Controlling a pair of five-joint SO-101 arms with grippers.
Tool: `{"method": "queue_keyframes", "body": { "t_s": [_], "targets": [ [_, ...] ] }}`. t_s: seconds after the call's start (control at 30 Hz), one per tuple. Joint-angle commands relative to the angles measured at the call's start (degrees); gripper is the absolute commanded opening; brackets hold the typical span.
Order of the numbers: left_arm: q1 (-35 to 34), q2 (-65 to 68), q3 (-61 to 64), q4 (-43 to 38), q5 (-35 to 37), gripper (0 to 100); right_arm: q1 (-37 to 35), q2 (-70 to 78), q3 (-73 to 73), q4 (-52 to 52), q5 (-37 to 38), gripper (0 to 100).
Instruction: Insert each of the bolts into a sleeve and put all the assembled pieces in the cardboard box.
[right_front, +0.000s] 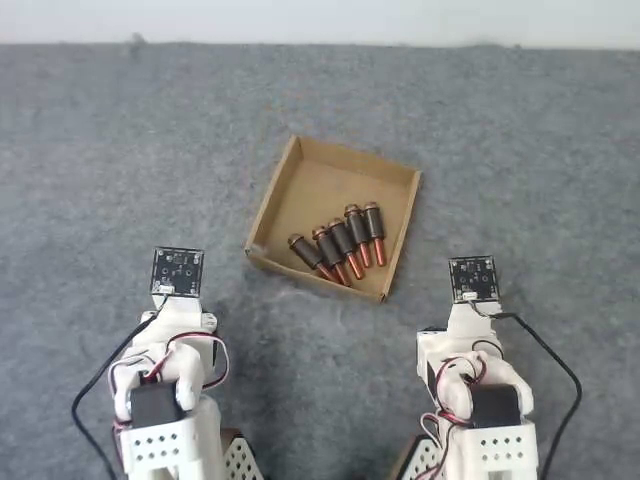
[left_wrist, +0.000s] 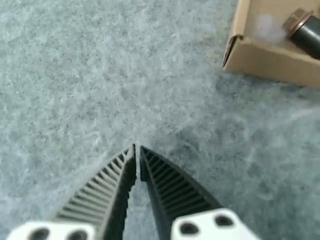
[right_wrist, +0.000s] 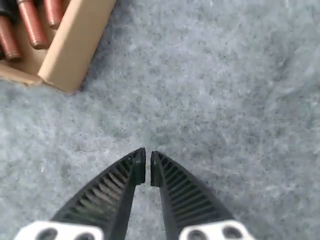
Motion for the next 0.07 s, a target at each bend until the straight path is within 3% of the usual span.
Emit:
{"method": "queue_keyframes", "body": {
  "t_s": [0.0, 0.03],
  "targets": [
    [-0.26, -1.32, -0.57, 0.26, -0.26, 1, 0.48, -0.04, 1.05, -0.92, -0.26, 0.9],
    [-0.26, -1.32, -0.57, 0.26, -0.26, 1, 0.48, -0.04, 1.05, -0.92, -0.26, 0.9]
  ]
}}
